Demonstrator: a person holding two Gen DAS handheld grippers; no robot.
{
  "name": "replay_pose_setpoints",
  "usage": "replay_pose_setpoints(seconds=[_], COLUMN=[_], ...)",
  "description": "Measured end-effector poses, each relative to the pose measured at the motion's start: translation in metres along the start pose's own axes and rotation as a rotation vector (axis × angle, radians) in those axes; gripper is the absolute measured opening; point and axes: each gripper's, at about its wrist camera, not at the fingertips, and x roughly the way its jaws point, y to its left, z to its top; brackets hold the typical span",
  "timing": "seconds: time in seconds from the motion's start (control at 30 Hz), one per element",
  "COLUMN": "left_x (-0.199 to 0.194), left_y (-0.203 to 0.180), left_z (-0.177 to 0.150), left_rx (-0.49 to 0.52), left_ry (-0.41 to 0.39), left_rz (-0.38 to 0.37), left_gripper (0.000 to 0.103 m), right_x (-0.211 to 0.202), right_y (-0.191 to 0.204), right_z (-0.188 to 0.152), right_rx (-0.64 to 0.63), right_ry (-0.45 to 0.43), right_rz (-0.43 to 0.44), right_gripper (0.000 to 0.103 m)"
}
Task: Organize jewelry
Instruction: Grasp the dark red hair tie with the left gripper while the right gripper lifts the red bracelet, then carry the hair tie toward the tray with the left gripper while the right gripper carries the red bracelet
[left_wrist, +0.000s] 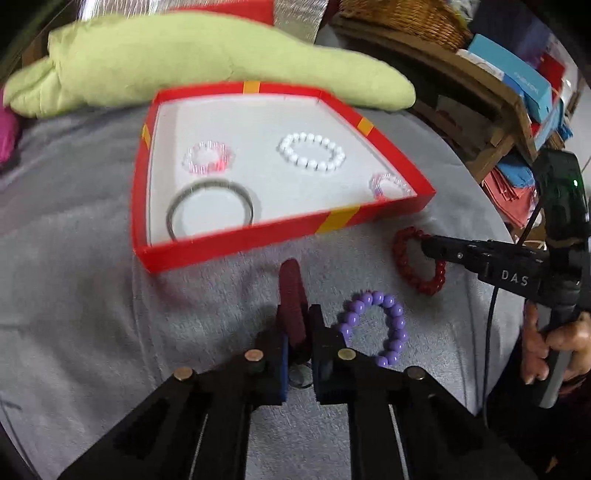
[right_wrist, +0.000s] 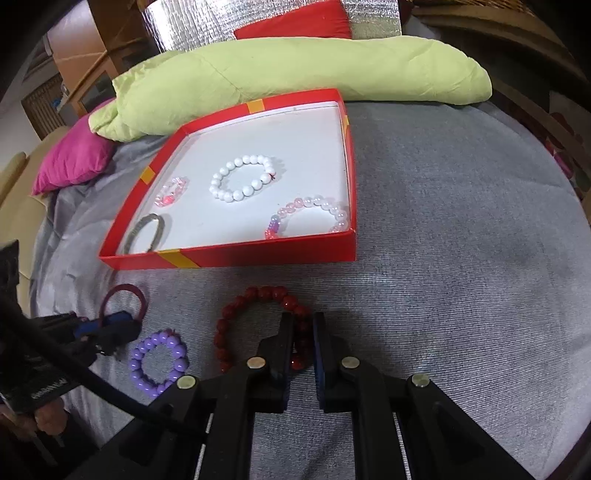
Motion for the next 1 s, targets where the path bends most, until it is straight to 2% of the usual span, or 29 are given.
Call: replay_pose_setpoints(seconds=[0.17,0.3,0.53,0.63,0.77,0.83,0.9,0.93,1.0], left_x=[-0.026,-0.041,-0.063,-0.060,-0.051,-0.045,-0.038,-0.032,-0.030], left_y=[-0.006,-0.006,0.012,0.015,0.014,0.014,0.015,0.018,0.024], left_z=[0.004,0.007,0.016,0.016,0.014,0.012,0.008,0.005,0.002], left_rx=[0.033,0.052,-0.032,-0.039,-0.033,-0.030,-0.025,-0.025,-0.048], left_ry=[-0.129,-0.200,-0.316,-0.297,-0.243,-0.198,-0.155,-0.120,-0.092], left_rz=[-0.047,-0.085,-0.132,-0.134,-0.117,-0.100,-0.073,-0.037,-0.033], left_gripper=[0.009,0.009,0.009,0.009,0.009,0.011,0.021,0.022,0.022], right_x=[-0.012,-0.025,-0.053,-0.060,-0.059,-0.056,-0.053,-0.052,-0.051], right_y=[0.005,0.012,0.017,0.014,0.009,0.007,0.003,0.002,-0.001], right_z=[0.001,0.002,0.008,0.011,0.014,0.015,0.014,0.015,0.015], right_rx=[-0.009,-0.017,0.004,0.027,0.055,0.067,0.076,0.077,0.081], right_ry=[-0.033,-0.063,-0.158,-0.192,-0.188,-0.177,-0.169,-0.168,-0.167], right_rz=[0.075,0.207,0.409,0.438,0.433,0.418,0.406,0.400,0.392], right_gripper=[0.011,0.011,0.011,0.011,0.011,0.011,0.011,0.011,0.011])
